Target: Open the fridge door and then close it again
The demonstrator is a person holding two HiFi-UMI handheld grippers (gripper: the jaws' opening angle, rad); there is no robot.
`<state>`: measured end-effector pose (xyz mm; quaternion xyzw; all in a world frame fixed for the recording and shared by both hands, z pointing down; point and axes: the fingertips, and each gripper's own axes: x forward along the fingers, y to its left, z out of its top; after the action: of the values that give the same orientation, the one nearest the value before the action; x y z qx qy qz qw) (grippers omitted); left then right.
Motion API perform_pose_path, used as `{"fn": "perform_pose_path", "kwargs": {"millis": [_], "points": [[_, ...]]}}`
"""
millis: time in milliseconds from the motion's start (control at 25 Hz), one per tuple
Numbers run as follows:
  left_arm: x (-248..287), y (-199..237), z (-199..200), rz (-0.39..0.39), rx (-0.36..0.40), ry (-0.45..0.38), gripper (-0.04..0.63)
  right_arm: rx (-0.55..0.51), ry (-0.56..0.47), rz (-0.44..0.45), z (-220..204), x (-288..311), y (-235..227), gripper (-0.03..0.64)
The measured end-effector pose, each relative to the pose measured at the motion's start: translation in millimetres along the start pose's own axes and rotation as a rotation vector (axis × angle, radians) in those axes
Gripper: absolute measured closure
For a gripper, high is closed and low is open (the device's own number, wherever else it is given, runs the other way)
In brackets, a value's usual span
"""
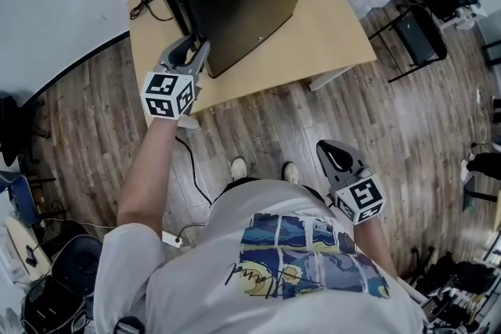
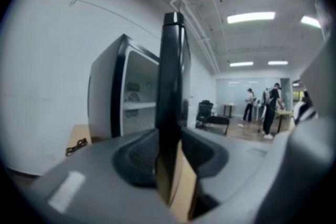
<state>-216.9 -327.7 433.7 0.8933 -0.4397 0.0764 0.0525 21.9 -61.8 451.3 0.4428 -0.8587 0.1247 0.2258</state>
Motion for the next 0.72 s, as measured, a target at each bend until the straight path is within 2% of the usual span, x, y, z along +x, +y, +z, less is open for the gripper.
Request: {"fn": "perform_pose_path", "kwargs": {"millis": [720], "points": [[-16,-82,-10,0.174,-0.039,0.016,0.456,-0.035,-0.042,0.120,-32,-43,-60,0.600]]}}
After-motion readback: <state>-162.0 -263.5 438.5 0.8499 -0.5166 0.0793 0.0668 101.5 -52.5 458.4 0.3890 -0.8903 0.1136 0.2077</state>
